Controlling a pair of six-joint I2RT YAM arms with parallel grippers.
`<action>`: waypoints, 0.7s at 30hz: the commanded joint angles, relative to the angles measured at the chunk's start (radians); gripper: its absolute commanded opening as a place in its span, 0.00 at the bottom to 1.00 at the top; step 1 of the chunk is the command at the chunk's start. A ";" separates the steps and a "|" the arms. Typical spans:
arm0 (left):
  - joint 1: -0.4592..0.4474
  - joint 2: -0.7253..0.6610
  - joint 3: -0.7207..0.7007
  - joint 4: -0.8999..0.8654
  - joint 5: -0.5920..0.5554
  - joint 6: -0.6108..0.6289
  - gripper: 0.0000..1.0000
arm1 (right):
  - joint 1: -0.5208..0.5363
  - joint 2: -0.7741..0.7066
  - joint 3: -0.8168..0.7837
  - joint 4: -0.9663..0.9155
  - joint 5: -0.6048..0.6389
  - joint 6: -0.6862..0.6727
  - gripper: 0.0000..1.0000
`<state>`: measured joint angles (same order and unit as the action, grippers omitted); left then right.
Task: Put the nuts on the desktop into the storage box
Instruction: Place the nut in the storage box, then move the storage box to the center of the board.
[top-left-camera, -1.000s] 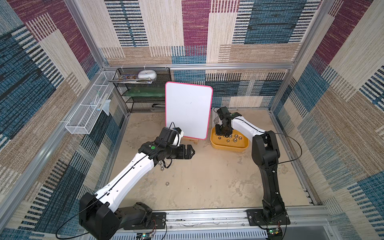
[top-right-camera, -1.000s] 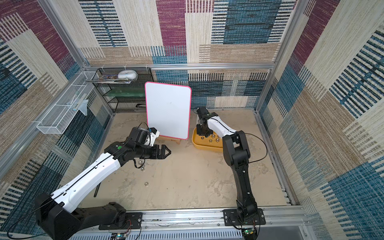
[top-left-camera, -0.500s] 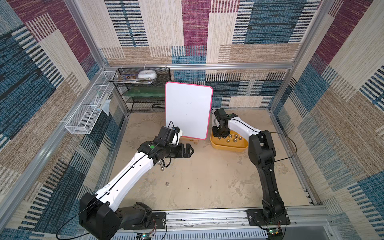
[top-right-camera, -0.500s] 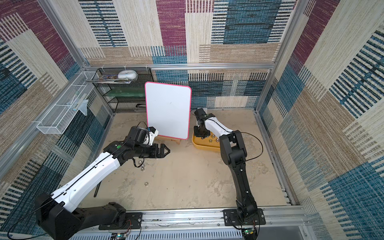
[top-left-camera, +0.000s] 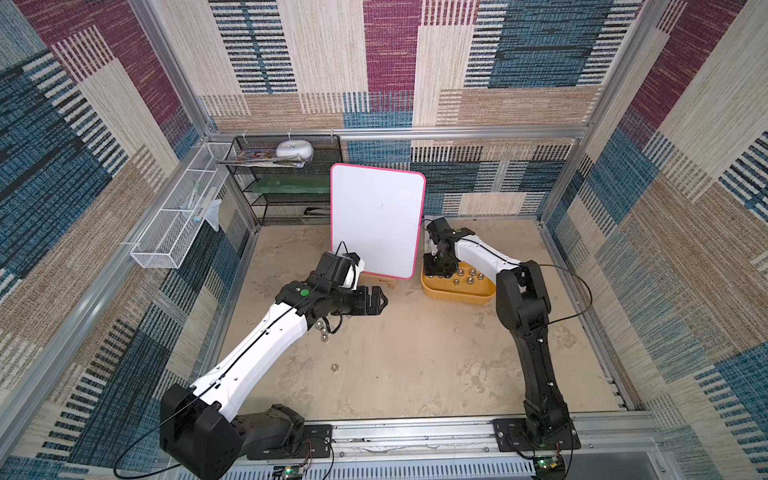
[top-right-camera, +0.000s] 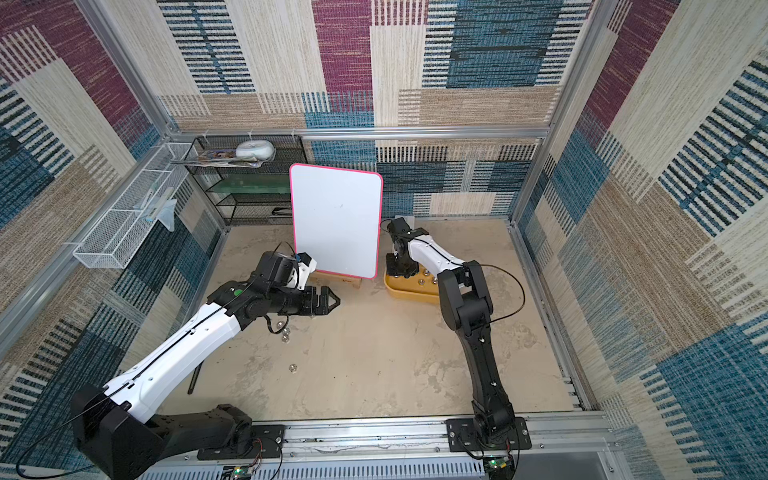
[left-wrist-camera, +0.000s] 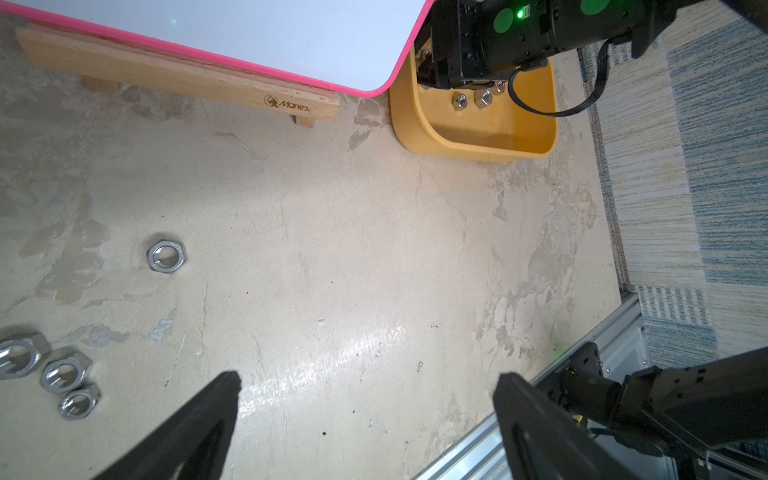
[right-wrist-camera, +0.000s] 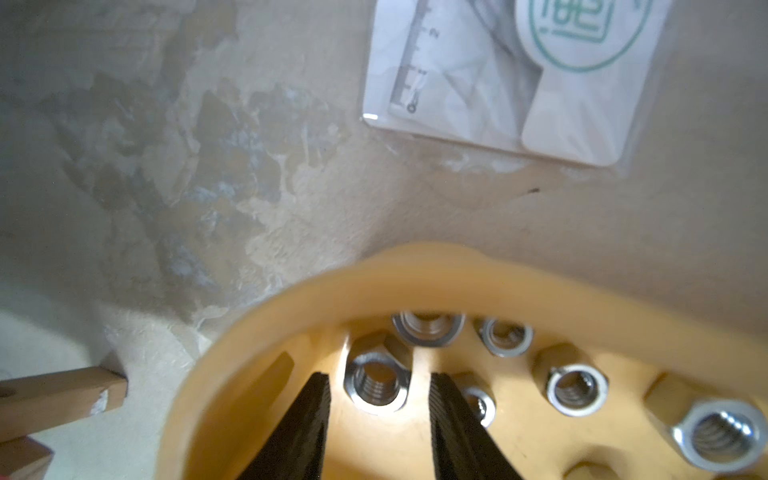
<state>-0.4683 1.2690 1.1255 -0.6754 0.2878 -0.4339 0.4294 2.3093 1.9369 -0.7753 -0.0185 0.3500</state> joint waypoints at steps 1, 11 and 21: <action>0.002 0.000 0.005 0.005 0.014 0.009 1.00 | 0.000 -0.010 0.015 -0.016 0.023 -0.009 0.48; 0.005 -0.001 -0.001 0.012 0.010 0.006 1.00 | -0.011 -0.143 -0.026 -0.034 0.086 0.005 0.44; 0.003 0.024 -0.007 -0.016 -0.069 -0.022 1.00 | -0.106 -0.362 -0.289 -0.004 0.161 0.035 0.39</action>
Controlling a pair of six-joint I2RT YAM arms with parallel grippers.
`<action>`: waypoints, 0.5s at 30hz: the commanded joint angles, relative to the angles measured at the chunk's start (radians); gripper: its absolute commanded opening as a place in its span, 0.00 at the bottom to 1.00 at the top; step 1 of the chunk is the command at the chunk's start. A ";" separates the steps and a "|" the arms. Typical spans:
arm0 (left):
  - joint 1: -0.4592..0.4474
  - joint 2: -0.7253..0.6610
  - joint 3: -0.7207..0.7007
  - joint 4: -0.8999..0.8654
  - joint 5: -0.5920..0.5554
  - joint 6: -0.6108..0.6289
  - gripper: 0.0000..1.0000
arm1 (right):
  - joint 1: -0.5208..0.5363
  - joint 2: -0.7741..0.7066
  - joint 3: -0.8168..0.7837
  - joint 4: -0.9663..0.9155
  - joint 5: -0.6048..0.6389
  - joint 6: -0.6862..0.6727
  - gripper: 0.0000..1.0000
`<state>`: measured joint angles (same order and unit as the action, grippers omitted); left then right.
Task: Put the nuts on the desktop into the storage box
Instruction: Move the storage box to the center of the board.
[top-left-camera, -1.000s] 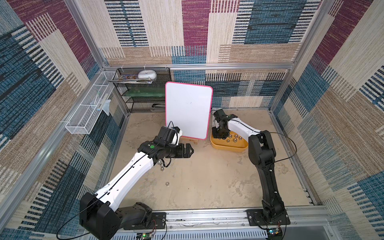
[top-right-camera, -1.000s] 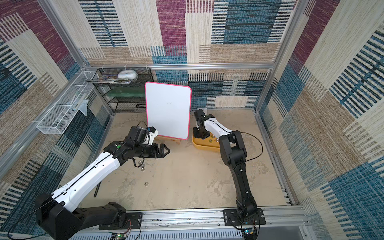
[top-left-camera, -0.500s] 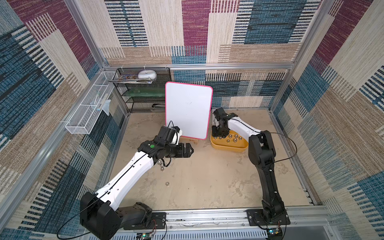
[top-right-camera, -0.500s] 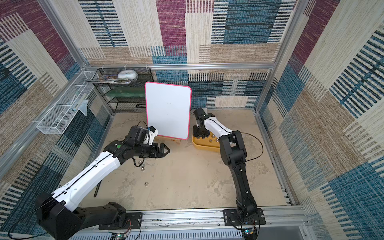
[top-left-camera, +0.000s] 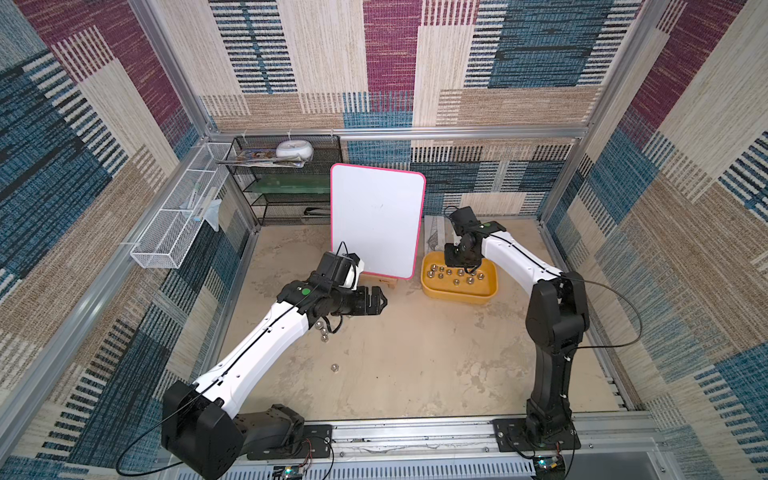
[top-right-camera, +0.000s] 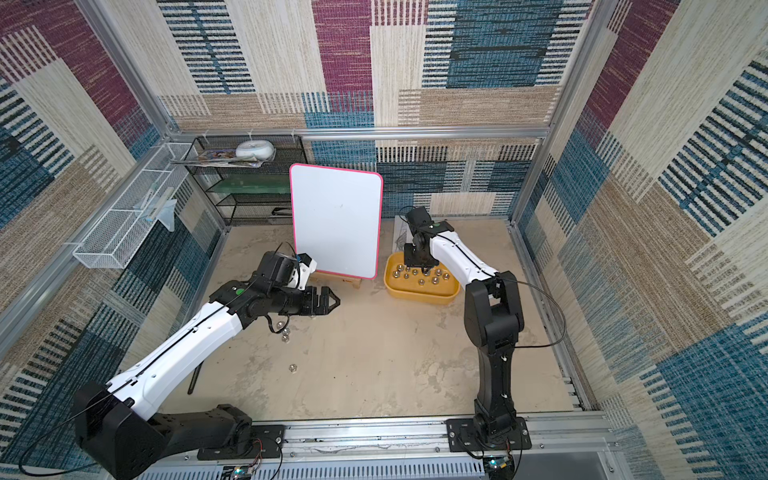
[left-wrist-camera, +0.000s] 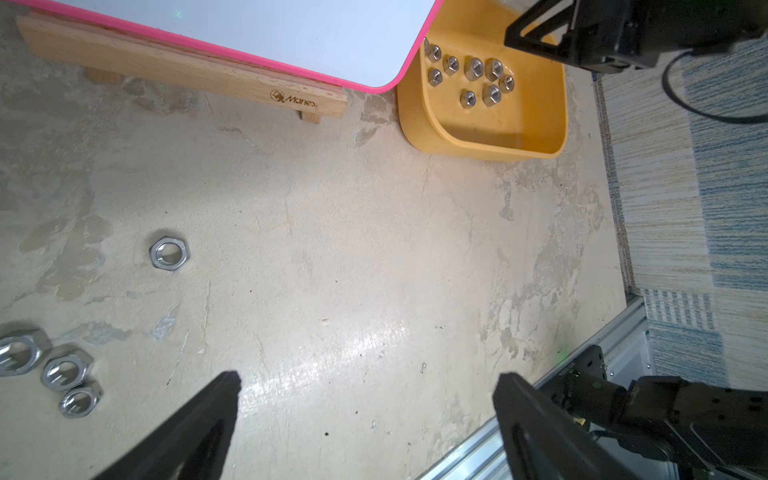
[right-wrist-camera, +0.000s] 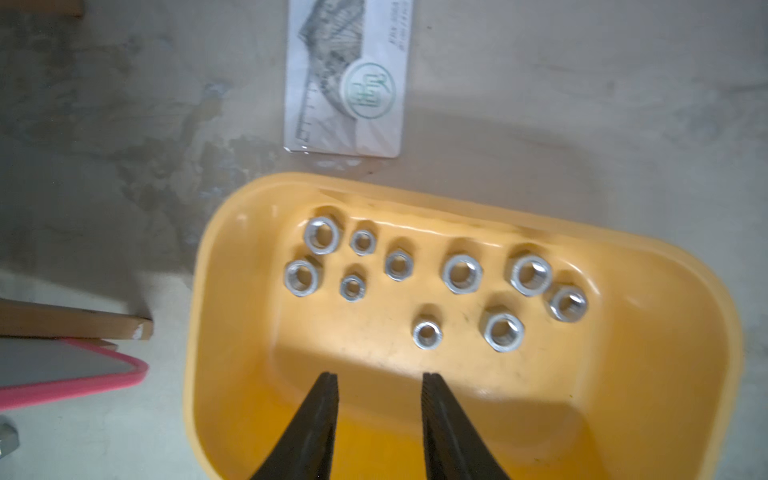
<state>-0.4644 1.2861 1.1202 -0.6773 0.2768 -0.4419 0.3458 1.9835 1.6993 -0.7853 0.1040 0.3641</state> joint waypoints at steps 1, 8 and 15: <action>-0.002 0.007 -0.002 -0.024 -0.075 -0.017 1.00 | -0.037 -0.061 -0.087 0.013 0.043 0.025 0.39; -0.002 -0.049 -0.037 -0.037 -0.174 -0.049 1.00 | -0.127 -0.169 -0.269 0.052 0.068 0.033 0.40; -0.002 -0.082 -0.045 -0.034 -0.107 -0.045 1.00 | -0.195 -0.179 -0.329 0.088 0.065 0.013 0.40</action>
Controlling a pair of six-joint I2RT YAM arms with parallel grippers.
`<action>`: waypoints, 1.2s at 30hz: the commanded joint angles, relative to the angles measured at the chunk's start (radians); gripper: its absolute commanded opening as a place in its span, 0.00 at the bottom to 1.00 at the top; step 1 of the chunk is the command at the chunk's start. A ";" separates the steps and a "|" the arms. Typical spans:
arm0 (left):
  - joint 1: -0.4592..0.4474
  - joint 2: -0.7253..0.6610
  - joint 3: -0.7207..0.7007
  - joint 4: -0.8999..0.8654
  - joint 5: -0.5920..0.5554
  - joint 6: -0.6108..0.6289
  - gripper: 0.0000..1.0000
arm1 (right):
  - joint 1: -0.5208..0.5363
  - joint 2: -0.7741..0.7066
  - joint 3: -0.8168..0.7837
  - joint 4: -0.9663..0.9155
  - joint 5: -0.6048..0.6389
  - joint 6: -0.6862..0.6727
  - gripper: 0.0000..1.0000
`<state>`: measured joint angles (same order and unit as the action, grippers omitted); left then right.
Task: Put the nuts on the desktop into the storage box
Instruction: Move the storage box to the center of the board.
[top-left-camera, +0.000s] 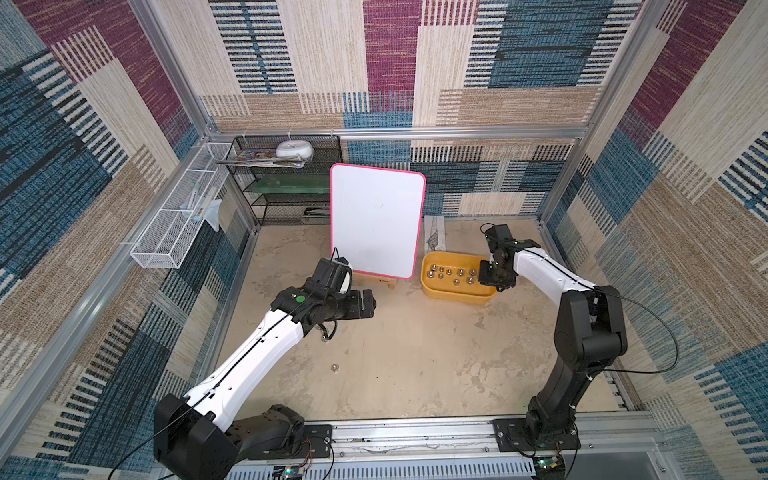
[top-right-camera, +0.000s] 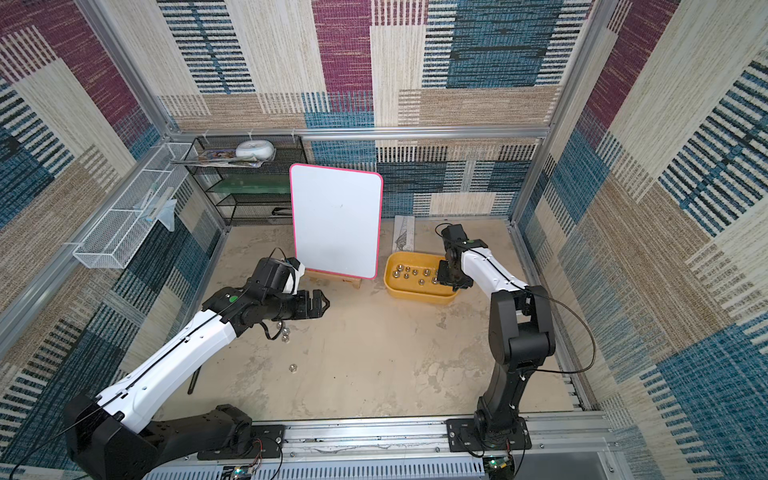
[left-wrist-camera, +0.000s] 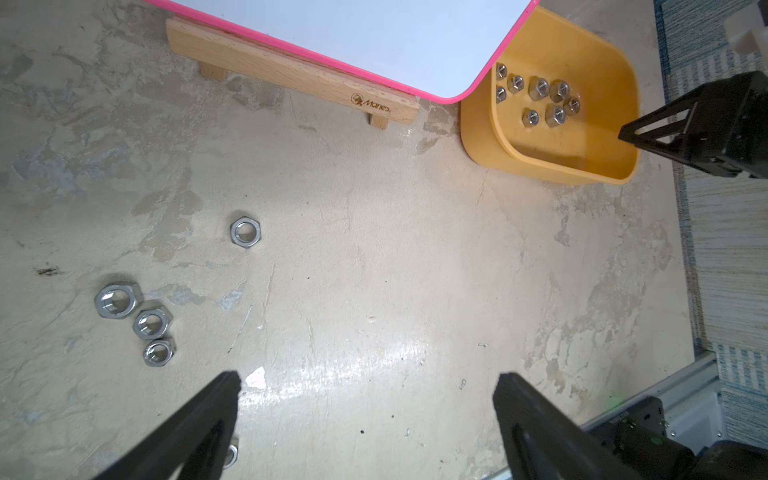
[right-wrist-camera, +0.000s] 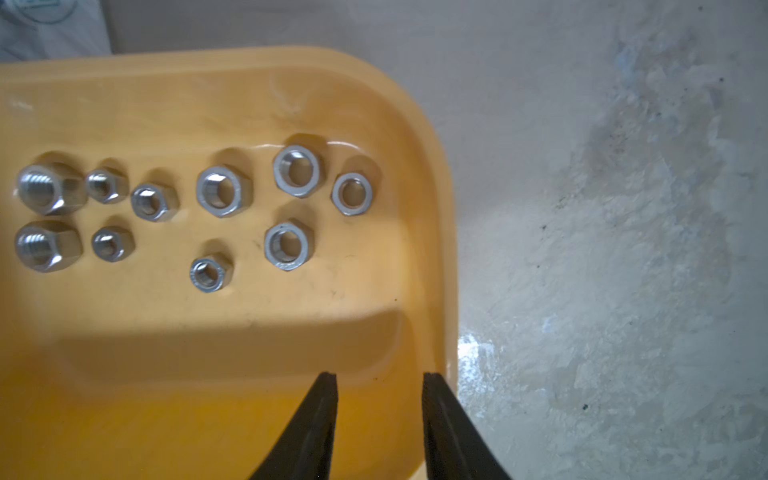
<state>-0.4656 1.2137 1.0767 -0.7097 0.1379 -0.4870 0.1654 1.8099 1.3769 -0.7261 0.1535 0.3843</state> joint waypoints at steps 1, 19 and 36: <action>-0.001 -0.016 -0.004 0.005 0.047 0.001 1.00 | -0.022 -0.002 -0.007 0.030 0.017 -0.011 0.40; -0.003 -0.039 -0.021 0.036 0.143 0.018 1.00 | -0.083 0.014 0.031 0.040 0.000 -0.040 0.40; -0.004 -0.092 -0.047 0.023 0.127 0.009 1.00 | -0.108 0.035 -0.032 0.093 -0.016 -0.048 0.21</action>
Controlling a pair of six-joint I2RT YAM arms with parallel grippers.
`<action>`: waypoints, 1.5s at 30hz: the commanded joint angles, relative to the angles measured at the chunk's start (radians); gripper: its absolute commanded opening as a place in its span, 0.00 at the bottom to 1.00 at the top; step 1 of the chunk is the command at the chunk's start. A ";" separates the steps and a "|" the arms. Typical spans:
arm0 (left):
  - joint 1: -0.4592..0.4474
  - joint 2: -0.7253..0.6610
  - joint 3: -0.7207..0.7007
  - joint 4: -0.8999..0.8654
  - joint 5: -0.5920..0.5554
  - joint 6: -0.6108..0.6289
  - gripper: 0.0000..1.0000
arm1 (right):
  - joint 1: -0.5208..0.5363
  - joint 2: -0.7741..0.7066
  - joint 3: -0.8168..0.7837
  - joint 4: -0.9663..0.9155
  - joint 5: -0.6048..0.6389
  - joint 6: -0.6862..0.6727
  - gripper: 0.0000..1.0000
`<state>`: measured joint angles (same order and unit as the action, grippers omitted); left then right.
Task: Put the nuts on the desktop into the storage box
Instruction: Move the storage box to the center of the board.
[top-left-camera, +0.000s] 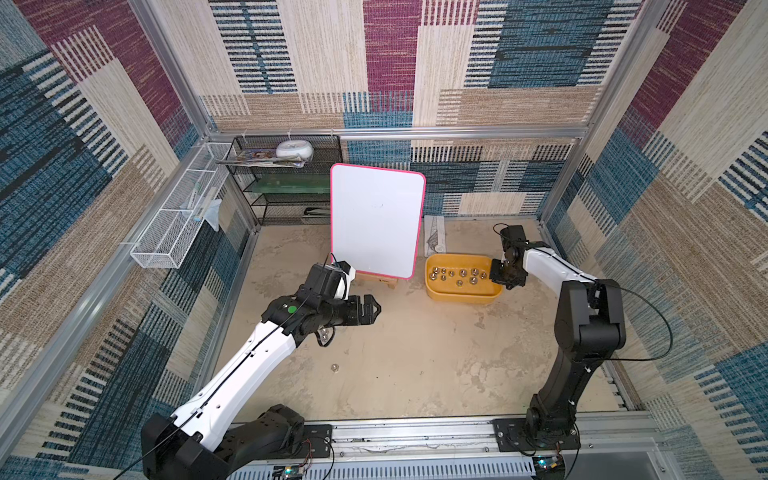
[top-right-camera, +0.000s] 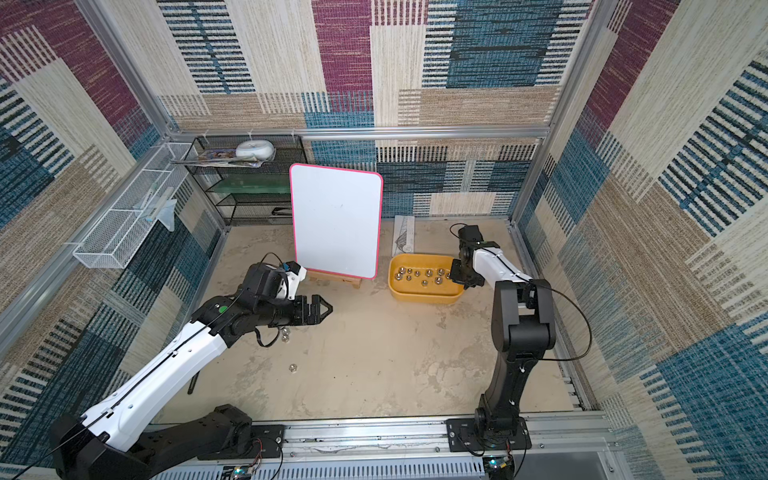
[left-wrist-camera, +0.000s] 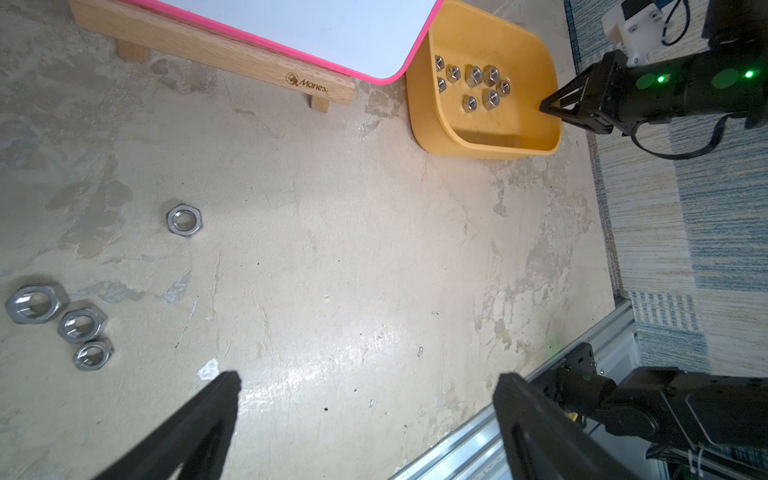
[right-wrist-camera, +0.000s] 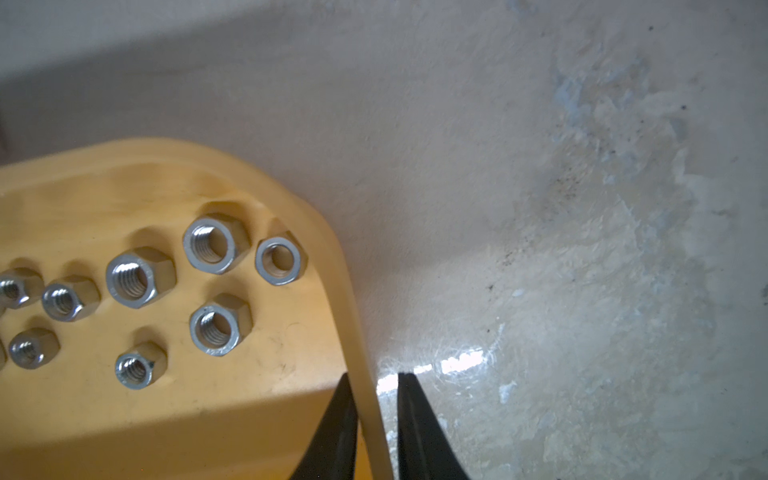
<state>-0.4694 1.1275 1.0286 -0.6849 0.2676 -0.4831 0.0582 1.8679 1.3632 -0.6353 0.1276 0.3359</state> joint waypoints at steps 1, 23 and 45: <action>0.000 -0.007 -0.001 -0.002 -0.002 0.006 1.00 | -0.001 -0.032 -0.029 0.005 0.009 0.002 0.20; 0.000 -0.037 -0.019 -0.009 -0.012 -0.021 1.00 | 0.027 -0.355 -0.328 -0.006 -0.049 0.067 0.06; 0.000 -0.121 -0.063 -0.026 -0.127 -0.078 1.00 | 0.402 -0.561 -0.551 0.021 -0.101 0.231 0.07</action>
<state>-0.4694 1.0157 0.9714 -0.7006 0.1661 -0.5507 0.4309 1.2976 0.8032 -0.6434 0.0444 0.5220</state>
